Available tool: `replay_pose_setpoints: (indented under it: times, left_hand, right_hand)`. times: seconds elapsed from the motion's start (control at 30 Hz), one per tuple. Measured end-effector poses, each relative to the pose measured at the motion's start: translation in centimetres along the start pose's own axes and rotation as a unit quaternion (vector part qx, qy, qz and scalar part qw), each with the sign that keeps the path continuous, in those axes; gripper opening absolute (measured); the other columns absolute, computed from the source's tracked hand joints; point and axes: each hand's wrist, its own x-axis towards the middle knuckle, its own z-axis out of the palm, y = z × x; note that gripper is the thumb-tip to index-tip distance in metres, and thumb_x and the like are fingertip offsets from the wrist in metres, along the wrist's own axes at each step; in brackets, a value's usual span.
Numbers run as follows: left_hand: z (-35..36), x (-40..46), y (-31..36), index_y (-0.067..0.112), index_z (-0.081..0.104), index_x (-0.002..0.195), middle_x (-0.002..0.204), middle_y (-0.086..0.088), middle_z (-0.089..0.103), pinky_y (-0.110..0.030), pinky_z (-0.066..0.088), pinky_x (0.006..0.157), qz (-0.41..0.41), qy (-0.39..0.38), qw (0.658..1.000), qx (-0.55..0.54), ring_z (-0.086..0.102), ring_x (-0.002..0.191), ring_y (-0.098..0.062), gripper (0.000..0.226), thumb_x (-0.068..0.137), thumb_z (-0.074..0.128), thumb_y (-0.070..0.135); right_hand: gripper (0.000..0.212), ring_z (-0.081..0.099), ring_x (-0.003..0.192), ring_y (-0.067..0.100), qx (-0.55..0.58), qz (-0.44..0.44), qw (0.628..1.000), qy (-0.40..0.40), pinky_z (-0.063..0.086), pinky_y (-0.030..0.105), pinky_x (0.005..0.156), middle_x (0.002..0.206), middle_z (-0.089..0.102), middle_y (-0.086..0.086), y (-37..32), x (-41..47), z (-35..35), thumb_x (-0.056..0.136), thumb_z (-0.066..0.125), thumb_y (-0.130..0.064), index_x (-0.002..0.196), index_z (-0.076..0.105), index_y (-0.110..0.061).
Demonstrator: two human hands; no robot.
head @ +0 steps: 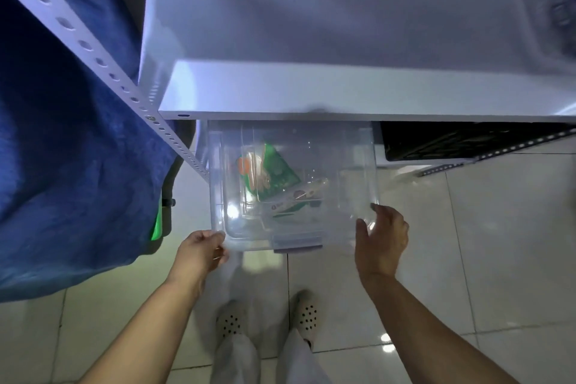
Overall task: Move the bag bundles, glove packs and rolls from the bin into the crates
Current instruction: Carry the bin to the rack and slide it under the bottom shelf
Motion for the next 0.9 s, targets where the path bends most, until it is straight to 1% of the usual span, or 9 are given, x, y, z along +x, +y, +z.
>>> replay_pose_setpoints:
  times: [0.03,0.1,0.2,0.27,0.43,0.5,0.6,0.77,0.9]
  left_hand:
    - [0.3,-0.1,-0.3,0.003,0.055,0.084,0.074,-0.016,0.058,-0.036,0.05,0.075,-0.014,0.003,1.0,-0.005,0.055,0.065,-0.025,0.012,0.092,0.05,0.011]
    - [1.2,-0.6,-0.8,0.0,0.057,0.084,0.075,-0.017,0.061,-0.033,0.053,0.075,-0.031,0.019,0.999,-0.027,0.058,0.068,-0.025,0.021,0.095,0.046,0.015]
    - [2.5,-1.2,-0.8,-0.001,0.057,0.089,0.079,-0.016,0.061,-0.03,0.051,0.07,-0.02,0.056,0.995,-0.081,0.059,0.07,-0.024,0.024,0.097,0.043,0.016]
    - [3.1,-1.3,0.2,0.002,0.056,0.086,0.076,-0.014,0.06,-0.03,0.05,0.067,0.006,0.081,0.991,-0.105,0.058,0.066,-0.023,0.022,0.096,0.044,0.018]
    - [4.6,-0.1,5.0,0.012,0.049,0.075,0.07,-0.009,0.055,-0.028,0.052,0.055,0.049,0.112,0.978,-0.167,0.052,0.057,-0.02,0.022,0.094,0.05,0.023]
    - [5.3,1.0,7.1,0.013,0.052,0.077,0.069,-0.007,0.055,-0.022,0.053,0.047,0.043,0.115,0.973,-0.195,0.05,0.055,-0.018,0.02,0.094,0.051,0.024]
    - [6.2,2.5,9.4,0.011,0.055,0.077,0.068,-0.006,0.056,-0.019,0.052,0.045,0.047,0.107,0.963,-0.243,0.049,0.054,-0.017,0.017,0.092,0.054,0.019]
    - [7.2,4.4,11.0,0.006,0.054,0.072,0.063,-0.007,0.056,-0.017,0.053,0.048,0.102,0.075,0.958,-0.257,0.058,0.042,-0.01,0.019,0.086,0.055,-0.005]
    - [7.6,5.5,11.3,0.007,0.059,0.078,0.077,-0.008,0.059,-0.016,0.056,0.06,0.105,0.084,0.958,-0.251,0.063,0.06,-0.011,0.011,0.087,0.058,-0.001]
  right_hand:
    - [0.043,0.05,0.109,0.027,0.053,0.066,0.996,-0.007,0.041,0.039,0.093,0.121,0.053,0.012,0.8,0.6,-0.2,0.084,0.066,-0.017,0.123,0.053,-0.006]
    - [0.042,0.056,0.094,0.024,0.166,0.191,0.965,-0.064,0.045,0.032,0.078,0.113,0.057,0.011,2.0,1.5,-0.3,0.087,0.063,-0.024,0.122,0.051,-0.004]
    - [0.023,0.054,0.064,0.02,0.251,0.231,0.929,-0.142,0.042,0.024,0.055,0.07,0.061,0.007,2.5,2.5,-0.7,0.088,0.058,-0.025,0.083,0.063,-0.003]
    - [0.024,0.051,0.059,0.018,0.32,0.243,0.904,-0.146,0.044,0.024,0.06,0.061,0.056,0.004,1.9,3.5,-1.3,0.087,0.06,-0.022,0.067,0.06,-0.008]
    - [0.023,0.048,0.06,0.014,0.424,0.245,0.859,-0.148,0.044,0.027,0.063,0.061,0.052,0.003,-1.2,7.6,-1.9,0.088,0.062,-0.021,0.066,0.059,-0.013]
    - [0.024,0.042,0.058,0.014,0.473,0.254,0.828,-0.161,0.041,0.025,0.06,0.059,0.047,0.002,-2.6,9.5,-1.6,0.087,0.061,-0.012,0.064,0.056,-0.014]
    - [0.024,0.041,0.057,0.014,0.53,0.27,0.783,-0.184,0.041,0.025,0.062,0.059,0.047,0.002,-4.1,11.7,-0.7,0.079,0.058,0.007,0.065,0.057,-0.013]
    - [0.034,0.038,0.066,0.017,0.549,0.226,0.788,-0.163,0.034,0.027,0.062,0.069,0.042,0.006,-5.6,13.9,1.6,0.074,0.054,0.017,0.063,0.052,-0.015]
    - [0.035,0.039,0.067,0.017,0.53,0.193,0.812,-0.153,0.034,0.03,0.066,0.064,0.044,0.002,-5.4,14.8,3.0,0.074,0.059,0.011,0.058,0.055,-0.019]
